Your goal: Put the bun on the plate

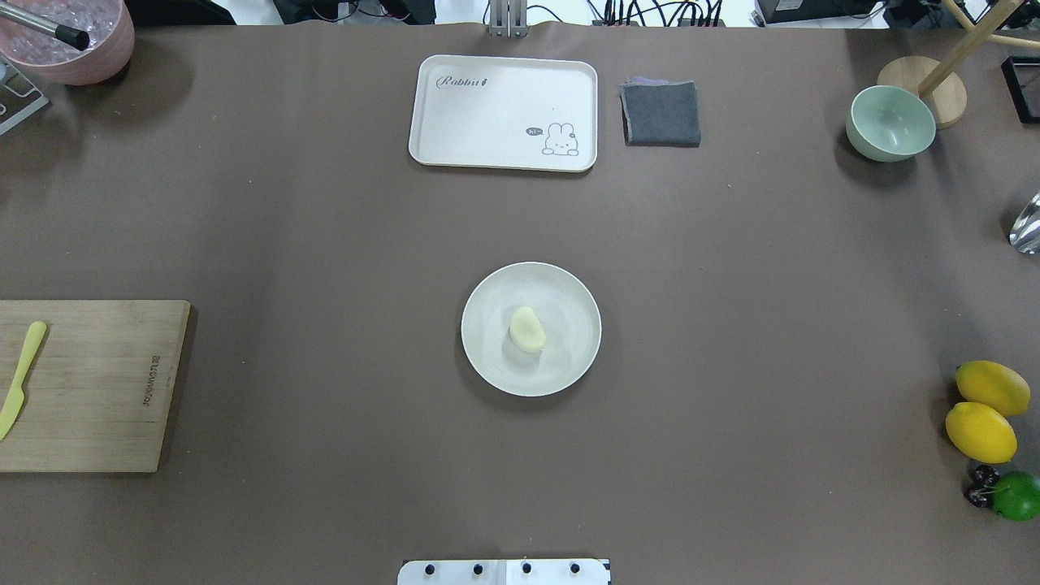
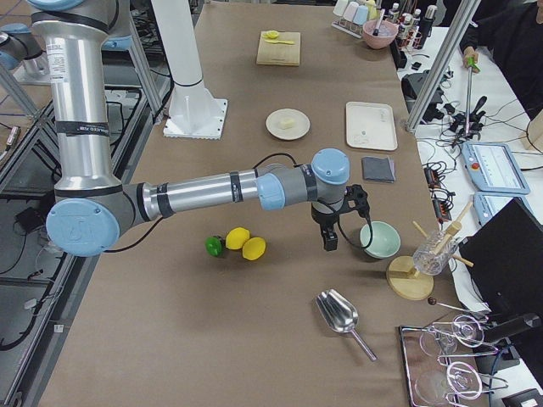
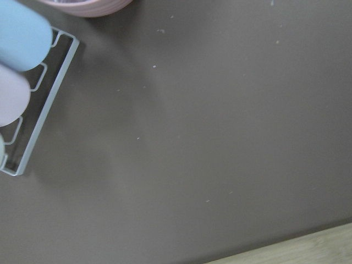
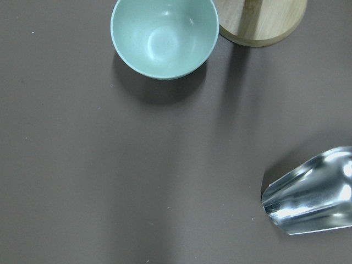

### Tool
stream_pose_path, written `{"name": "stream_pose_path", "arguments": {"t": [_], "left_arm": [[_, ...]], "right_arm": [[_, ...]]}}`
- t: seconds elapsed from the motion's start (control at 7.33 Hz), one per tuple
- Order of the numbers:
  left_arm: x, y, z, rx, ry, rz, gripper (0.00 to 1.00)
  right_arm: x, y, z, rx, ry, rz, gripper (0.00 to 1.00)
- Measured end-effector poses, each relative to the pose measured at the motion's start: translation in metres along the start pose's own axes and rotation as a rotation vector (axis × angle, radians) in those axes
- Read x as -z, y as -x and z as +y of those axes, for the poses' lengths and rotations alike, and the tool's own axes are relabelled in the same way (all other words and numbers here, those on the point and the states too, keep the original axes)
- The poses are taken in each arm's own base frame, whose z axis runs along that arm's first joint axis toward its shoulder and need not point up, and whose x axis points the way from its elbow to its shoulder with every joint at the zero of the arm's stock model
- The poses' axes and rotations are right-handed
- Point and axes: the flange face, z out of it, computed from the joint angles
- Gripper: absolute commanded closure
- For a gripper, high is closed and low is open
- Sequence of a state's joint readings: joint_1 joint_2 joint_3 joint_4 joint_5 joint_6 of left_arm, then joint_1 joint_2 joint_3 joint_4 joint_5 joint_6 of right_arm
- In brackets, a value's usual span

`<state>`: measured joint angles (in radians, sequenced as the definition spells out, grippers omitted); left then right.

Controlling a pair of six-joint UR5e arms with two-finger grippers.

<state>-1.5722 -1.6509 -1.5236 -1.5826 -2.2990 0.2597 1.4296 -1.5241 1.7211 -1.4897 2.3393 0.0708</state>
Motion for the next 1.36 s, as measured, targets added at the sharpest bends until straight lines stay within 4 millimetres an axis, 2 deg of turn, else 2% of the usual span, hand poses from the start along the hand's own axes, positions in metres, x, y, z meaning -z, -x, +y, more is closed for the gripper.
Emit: {"name": "stream_pose_path", "arguments": {"t": [0.14, 0.41, 0.82, 0.95, 1.36], "left_arm": [[-0.009, 0.011, 0.011, 0.017, 0.009, 0.012, 0.03], [-0.016, 0.016, 0.021, 0.033, 0.008, 0.047, 0.03], [-0.018, 0.016, 0.023, 0.039, 0.01, 0.06, 0.03], [-0.018, 0.014, 0.023, 0.04, 0.006, 0.075, 0.03], [-0.018, 0.006, 0.022, 0.044, -0.02, 0.166, 0.03]], "right_arm": [[0.001, -0.001, -0.001, 0.001, -0.001, 0.001, 0.0], [0.003, -0.014, 0.006, -0.012, 0.001, 0.008, 0.0], [-0.004, -0.085, 0.034, 0.026, 0.029, 0.022, 0.0], [-0.005, -0.097, 0.039, 0.031, 0.033, 0.021, 0.0], [-0.007, -0.104, 0.043, 0.032, 0.033, 0.021, 0.0]]}}
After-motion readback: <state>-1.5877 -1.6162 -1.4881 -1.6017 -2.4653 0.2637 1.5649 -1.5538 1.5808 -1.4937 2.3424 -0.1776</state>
